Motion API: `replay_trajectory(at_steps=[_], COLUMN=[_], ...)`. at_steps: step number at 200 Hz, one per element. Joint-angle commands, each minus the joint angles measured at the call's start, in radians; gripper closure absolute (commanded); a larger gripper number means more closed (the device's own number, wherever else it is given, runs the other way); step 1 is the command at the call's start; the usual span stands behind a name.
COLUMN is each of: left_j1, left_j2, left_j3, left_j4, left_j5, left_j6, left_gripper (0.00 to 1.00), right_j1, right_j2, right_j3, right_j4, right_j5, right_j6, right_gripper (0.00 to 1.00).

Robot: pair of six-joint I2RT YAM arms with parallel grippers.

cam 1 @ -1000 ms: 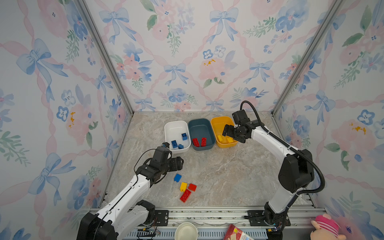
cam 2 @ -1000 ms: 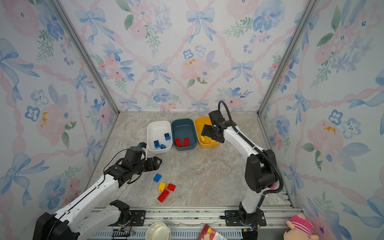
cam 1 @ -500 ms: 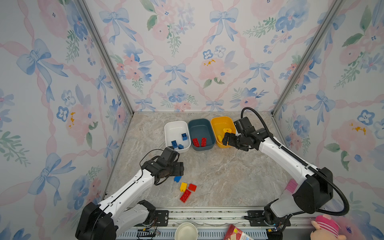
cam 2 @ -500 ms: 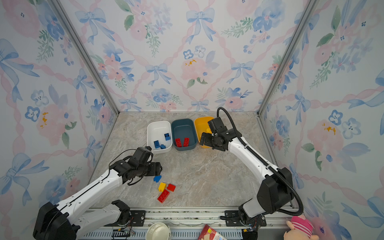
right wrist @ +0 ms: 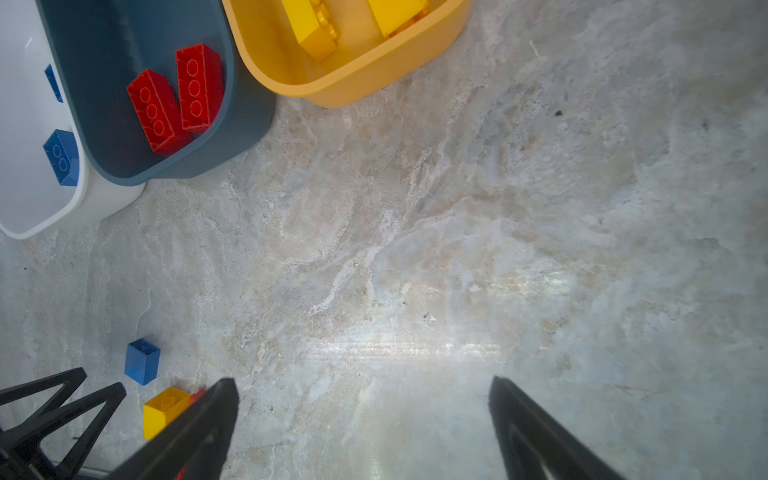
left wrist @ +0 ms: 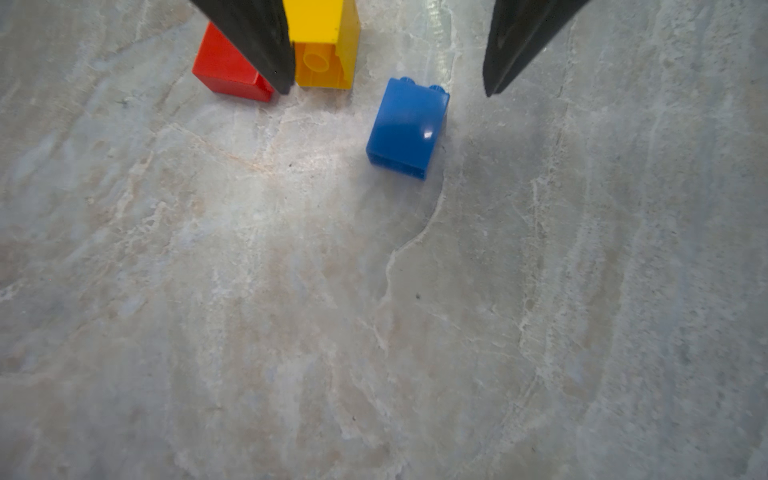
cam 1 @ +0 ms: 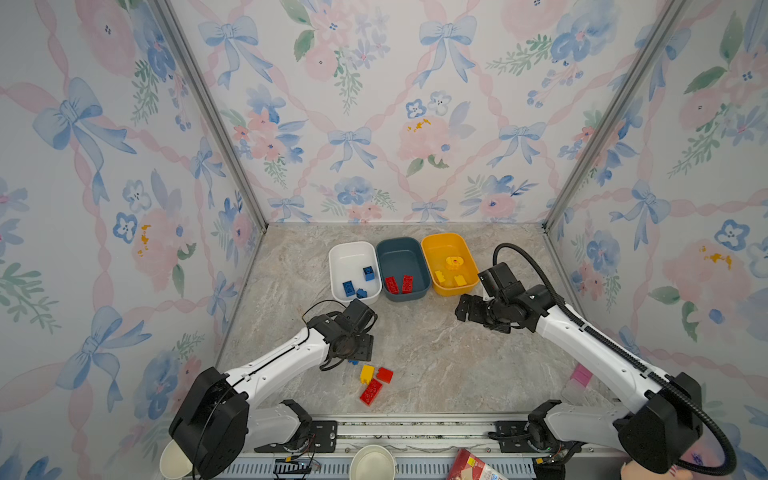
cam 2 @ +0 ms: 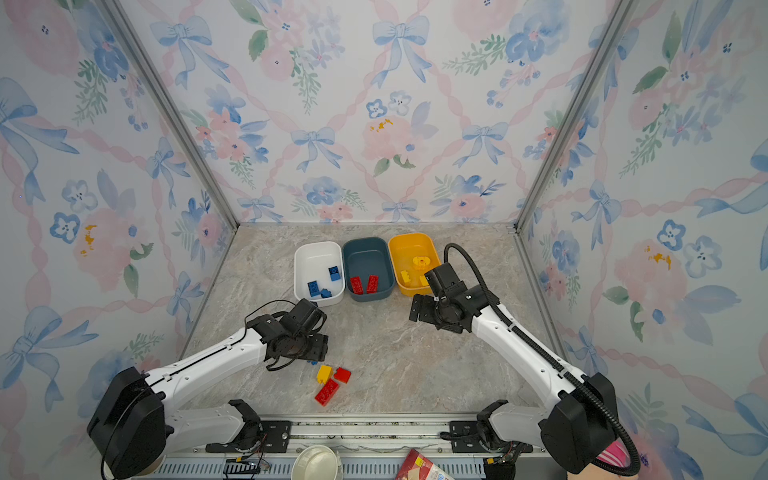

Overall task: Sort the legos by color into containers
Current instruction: 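Move the left gripper over the loose blue brick while the right gripper withdraws, then lower the left gripper onto the blue brick and close it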

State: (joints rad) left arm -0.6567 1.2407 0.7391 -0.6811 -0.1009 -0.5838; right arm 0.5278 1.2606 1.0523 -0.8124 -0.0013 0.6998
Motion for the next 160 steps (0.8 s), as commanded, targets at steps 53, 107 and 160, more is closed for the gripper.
replay_trajectory(at_steps=[53, 107, 160], left_j1=[-0.012, -0.012, -0.012], left_j2=[0.091, 0.158, 0.193], left_j3=[0.014, 0.019, 0.016], left_j4=[-0.021, -0.012, 0.011], left_j5=[-0.013, -0.011, -0.006], left_j6=[0.005, 0.001, -0.001], left_gripper=[0.34, 0.36, 0.40], right_j1=[0.013, 0.011, -0.001], right_j2=[-0.044, -0.050, -0.058], right_j3=[-0.038, -0.052, -0.063], right_j4=[-0.024, -0.012, -0.011], right_j5=[-0.023, -0.027, -0.029], right_j6=[0.006, 0.007, 0.005], right_gripper=[0.03, 0.03, 0.03])
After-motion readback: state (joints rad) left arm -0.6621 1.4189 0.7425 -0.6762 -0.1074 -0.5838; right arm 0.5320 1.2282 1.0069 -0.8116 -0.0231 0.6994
